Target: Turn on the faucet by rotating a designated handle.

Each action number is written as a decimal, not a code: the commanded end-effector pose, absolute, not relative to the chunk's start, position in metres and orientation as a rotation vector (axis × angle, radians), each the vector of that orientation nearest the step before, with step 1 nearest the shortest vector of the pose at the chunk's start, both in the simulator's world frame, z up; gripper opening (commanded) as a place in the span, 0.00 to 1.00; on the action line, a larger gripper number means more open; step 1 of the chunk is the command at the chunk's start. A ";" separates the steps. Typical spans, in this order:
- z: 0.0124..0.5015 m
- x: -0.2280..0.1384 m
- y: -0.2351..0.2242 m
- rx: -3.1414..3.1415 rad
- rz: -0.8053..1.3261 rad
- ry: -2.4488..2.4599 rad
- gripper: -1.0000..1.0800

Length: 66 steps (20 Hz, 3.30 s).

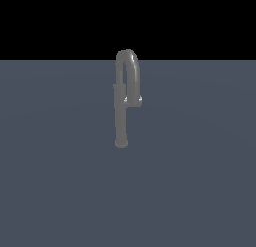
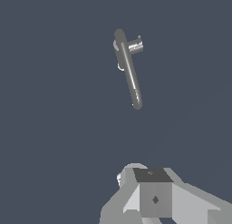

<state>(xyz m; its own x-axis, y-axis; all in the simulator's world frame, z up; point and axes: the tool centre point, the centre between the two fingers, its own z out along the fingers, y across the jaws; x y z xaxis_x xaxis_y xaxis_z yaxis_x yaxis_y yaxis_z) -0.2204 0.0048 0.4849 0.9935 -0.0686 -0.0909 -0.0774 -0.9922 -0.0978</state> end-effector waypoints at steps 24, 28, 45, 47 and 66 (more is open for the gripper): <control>0.431 -0.093 -0.003 -2.573 0.684 0.566 0.00; 0.417 -0.073 -0.006 -2.475 0.767 0.633 0.00; 0.325 -0.002 -0.023 -1.944 1.111 0.911 0.00; 0.310 0.004 -0.024 -1.866 1.150 0.943 0.00; 0.212 0.026 -0.020 -1.357 1.354 1.115 0.00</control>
<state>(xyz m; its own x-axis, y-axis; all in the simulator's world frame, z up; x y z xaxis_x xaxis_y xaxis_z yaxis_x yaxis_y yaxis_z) 0.0259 -0.0212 0.2152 0.0067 -0.0144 -0.9999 -0.9786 -0.2057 -0.0036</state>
